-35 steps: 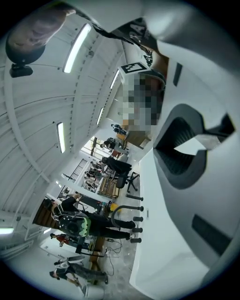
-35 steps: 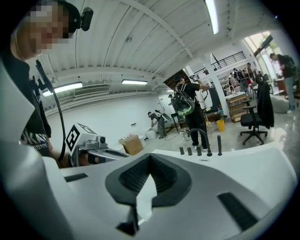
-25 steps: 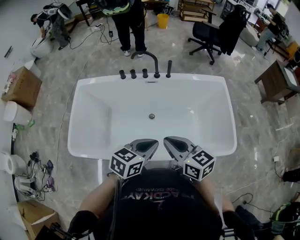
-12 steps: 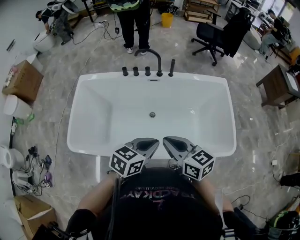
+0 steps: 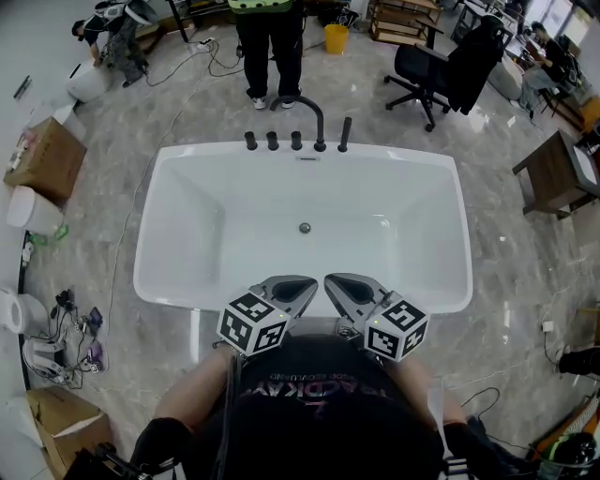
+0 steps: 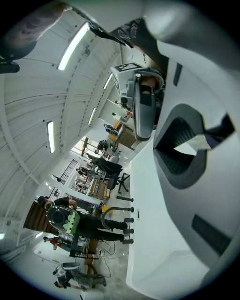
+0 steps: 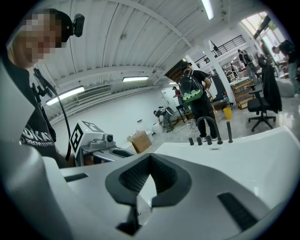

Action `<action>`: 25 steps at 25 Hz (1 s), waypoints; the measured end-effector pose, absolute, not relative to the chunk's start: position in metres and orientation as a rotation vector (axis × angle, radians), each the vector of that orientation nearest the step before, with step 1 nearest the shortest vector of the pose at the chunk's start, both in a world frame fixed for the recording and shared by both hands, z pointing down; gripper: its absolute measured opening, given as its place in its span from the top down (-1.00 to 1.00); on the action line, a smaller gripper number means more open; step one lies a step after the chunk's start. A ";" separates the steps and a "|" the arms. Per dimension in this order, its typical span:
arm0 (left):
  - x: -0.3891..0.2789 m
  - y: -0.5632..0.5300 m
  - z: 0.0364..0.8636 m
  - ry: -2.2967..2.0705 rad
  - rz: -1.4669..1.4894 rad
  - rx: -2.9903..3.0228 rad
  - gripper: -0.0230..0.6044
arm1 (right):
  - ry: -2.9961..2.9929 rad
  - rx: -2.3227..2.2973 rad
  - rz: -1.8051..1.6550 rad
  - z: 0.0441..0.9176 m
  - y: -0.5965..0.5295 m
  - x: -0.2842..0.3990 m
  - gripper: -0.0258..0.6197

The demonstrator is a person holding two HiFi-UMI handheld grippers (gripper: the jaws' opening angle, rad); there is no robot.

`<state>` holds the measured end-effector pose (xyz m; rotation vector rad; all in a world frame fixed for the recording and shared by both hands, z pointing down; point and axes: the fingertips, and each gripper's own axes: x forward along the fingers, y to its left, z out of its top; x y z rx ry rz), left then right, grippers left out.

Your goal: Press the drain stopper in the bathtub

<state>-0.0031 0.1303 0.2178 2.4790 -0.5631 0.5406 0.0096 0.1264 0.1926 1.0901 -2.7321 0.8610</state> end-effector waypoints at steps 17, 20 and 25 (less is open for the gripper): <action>-0.007 0.131 0.220 -0.583 0.528 2.464 0.91 | -2.732 1.061 0.873 0.196 0.127 0.006 0.89; -0.007 0.130 0.220 -0.584 0.529 2.465 0.91 | -2.731 1.058 0.872 0.197 0.126 0.005 0.89; -0.007 0.128 0.220 -0.586 0.529 2.463 0.91 | -2.730 1.058 0.874 0.197 0.124 0.005 0.89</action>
